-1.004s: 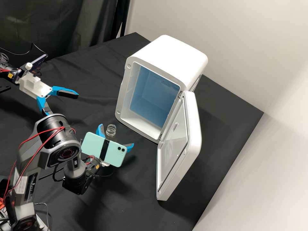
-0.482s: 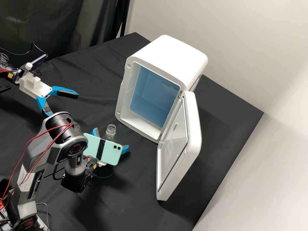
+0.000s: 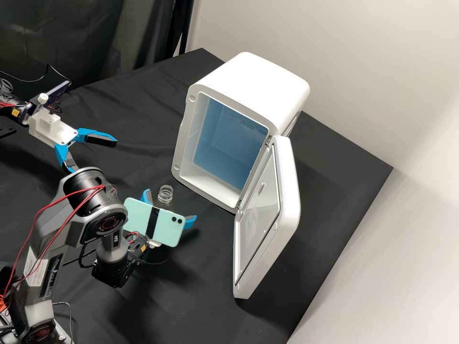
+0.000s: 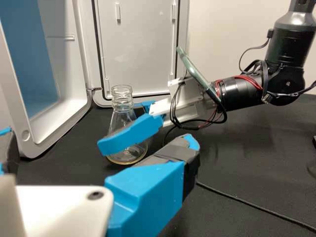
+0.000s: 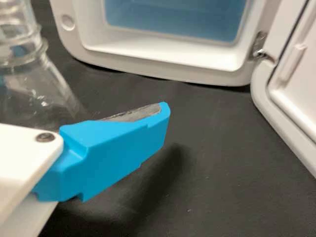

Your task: Place the flask in the incubator

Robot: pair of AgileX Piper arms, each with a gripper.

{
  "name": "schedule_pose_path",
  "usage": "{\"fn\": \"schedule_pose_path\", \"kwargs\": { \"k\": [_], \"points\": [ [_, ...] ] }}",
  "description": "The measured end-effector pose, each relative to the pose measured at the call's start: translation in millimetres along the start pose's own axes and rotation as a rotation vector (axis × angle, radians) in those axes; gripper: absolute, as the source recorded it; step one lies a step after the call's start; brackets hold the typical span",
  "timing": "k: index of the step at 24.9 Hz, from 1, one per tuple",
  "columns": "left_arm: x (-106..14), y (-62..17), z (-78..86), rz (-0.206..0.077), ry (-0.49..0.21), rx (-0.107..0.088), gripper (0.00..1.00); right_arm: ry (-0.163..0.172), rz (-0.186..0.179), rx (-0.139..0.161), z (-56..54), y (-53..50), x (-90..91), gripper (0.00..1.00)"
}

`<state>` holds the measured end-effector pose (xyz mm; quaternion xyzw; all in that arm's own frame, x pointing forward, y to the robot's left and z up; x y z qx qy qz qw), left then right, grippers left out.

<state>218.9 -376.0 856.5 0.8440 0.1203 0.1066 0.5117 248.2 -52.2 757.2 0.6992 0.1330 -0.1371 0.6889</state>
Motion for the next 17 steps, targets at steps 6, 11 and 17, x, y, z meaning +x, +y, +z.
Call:
{"fn": "schedule_pose_path", "kwargs": {
  "k": [6, 11, 17],
  "points": [
    [0.0, 0.0, 0.0, 0.0, 0.0, 0.0, 1.0, -0.003, 0.003, 0.002, 0.3, 0.3, 0.0, 1.0],
    [0.0, 0.0, 0.0, 0.0, 0.0, 0.0, 1.0, -0.003, 0.003, 0.002, 0.3, 0.3, 0.0, 1.0],
    [0.0, 0.0, 0.0, 0.0, 0.0, 0.0, 1.0, -0.009, 0.011, 0.005, 0.6, 0.8, 0.1, 1.0]
  ]
}}
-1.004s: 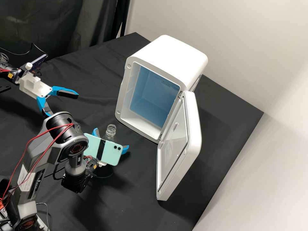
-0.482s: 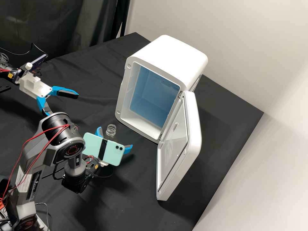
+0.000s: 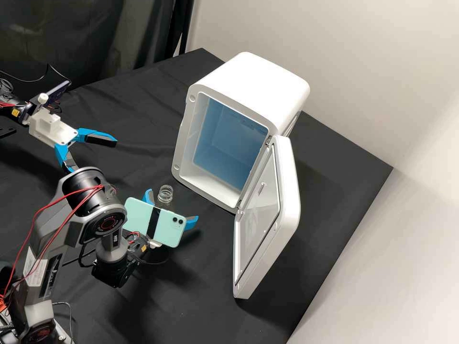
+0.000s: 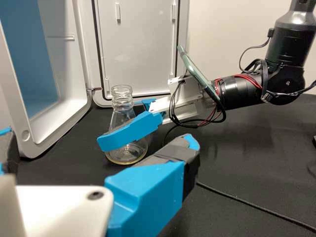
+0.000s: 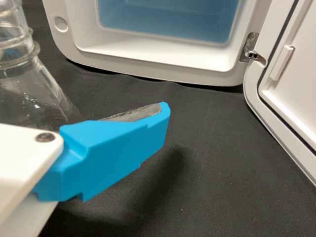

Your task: Place the flask in the incubator

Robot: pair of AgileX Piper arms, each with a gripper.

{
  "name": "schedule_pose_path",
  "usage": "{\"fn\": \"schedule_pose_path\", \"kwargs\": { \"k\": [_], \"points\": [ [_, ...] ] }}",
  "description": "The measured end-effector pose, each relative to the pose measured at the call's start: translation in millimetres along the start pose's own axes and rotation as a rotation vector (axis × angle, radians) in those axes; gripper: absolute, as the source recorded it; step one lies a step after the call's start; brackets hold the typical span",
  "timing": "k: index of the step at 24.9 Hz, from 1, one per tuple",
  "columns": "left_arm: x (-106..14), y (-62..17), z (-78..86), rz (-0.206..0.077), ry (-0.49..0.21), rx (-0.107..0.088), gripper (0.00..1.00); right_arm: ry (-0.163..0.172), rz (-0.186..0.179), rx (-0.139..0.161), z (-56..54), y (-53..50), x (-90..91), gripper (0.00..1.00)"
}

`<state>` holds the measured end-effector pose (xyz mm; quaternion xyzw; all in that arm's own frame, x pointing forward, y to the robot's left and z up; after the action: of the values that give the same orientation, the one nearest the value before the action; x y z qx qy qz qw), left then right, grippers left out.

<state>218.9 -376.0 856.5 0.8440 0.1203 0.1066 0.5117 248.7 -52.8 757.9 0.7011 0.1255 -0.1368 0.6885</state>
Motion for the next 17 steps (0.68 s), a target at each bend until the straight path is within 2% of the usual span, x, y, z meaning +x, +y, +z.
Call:
{"fn": "schedule_pose_path", "kwargs": {
  "k": [1, 17],
  "points": [
    [0.0, 0.0, 0.0, 0.0, 0.0, 0.0, 1.0, 0.001, -0.001, -0.001, -0.3, -0.3, 0.1, 0.0],
    [0.0, 0.0, 0.0, 0.0, 0.0, 0.0, 1.0, 0.006, -0.007, -0.002, -1.8, -1.7, 0.8, 0.0]
  ]
}}
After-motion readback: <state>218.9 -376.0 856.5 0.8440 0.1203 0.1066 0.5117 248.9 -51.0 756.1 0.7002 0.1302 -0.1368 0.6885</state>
